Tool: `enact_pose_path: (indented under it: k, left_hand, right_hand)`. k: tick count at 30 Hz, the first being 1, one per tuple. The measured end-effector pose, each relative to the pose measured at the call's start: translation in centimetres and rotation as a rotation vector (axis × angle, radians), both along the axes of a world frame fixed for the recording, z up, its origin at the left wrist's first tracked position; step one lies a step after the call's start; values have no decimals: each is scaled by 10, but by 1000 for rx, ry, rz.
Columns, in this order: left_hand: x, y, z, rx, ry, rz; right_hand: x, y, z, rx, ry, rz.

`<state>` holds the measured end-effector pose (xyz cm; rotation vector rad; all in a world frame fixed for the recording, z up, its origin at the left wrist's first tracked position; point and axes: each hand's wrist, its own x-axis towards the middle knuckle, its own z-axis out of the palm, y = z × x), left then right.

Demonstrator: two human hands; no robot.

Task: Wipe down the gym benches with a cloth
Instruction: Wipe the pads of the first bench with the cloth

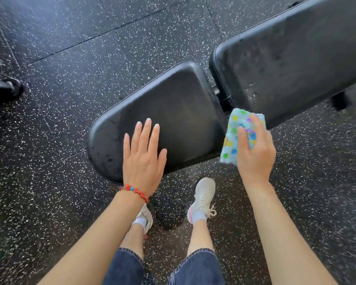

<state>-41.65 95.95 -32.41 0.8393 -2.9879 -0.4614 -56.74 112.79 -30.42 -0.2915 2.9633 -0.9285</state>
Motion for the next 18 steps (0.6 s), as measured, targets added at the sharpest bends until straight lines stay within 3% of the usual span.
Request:
enact_pose_path:
  k: [7, 14, 18]
  left_hand:
    - [-73, 51, 13, 1, 11, 32]
    - [-120, 60, -9, -18, 21, 69]
    - [-135, 47, -29, -52, 14, 74]
  right_hand:
    - [-60, 40, 7, -12, -42, 92]
    - [-99, 25, -19, 5, -9, 284]
    - [-113, 10, -49, 184, 219, 374]
